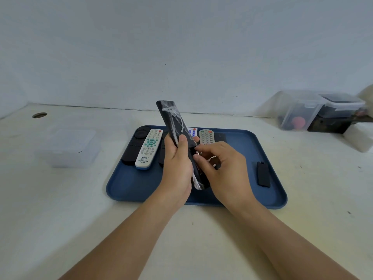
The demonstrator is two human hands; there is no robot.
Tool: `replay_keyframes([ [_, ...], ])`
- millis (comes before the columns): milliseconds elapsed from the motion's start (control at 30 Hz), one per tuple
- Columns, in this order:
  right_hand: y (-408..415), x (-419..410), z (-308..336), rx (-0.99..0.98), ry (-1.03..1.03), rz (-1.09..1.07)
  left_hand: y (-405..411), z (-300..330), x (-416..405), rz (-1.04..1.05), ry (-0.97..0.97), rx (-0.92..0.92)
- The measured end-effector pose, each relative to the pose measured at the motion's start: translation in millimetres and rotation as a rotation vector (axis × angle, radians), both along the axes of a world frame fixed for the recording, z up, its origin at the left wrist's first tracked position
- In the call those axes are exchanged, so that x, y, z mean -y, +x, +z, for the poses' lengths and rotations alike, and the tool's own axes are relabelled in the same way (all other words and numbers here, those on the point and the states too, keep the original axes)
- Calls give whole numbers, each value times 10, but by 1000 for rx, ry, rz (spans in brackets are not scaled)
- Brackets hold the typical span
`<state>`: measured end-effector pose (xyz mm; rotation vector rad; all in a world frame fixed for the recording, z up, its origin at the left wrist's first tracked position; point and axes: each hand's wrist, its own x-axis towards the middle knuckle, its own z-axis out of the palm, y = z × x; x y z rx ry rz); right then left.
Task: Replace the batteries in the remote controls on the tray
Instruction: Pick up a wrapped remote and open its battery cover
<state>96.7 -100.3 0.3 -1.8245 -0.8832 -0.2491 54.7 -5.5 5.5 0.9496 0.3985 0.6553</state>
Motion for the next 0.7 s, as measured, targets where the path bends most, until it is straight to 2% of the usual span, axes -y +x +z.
replay_keyframes([
  [100, -13, 18, 49, -136, 49, 60, -1, -6, 4, -19, -23, 14],
  [167, -12, 16, 91, -316, 142, 115, 5, 2, -15, -23, -47, 22],
  [200, 2, 12, 115, -476, 245, 153, 7, 14, -27, -22, -73, 25],
  [333, 143, 87, 291, -1326, 833, 359, -14, 82, -61, -98, -238, 63],
  [367, 190, 127, 331, -1457, 908, 350, -21, 92, -61, -112, -263, 77],
  [400, 228, 163, 367, -1507, 891, 323, -22, 92, -58, -117, -276, 98],
  [433, 241, 191, 399, -1463, 787, 265, -25, 91, -57, -114, -272, 126],
  [467, 235, 205, 409, -1324, 620, 176, -31, 88, -57, -112, -252, 157],
  [533, 159, 219, 411, -908, 276, -14, -35, 87, -72, -137, -176, 209],
  [567, 114, 206, 400, -742, 188, -69, -48, 99, -81, -165, -131, 230],
  [633, 59, 162, 323, -670, 154, -89, -83, 153, -71, -208, -72, 263],
  [700, 11, 101, 264, -779, 175, -74, -103, 186, -6, -228, -87, 299],
])
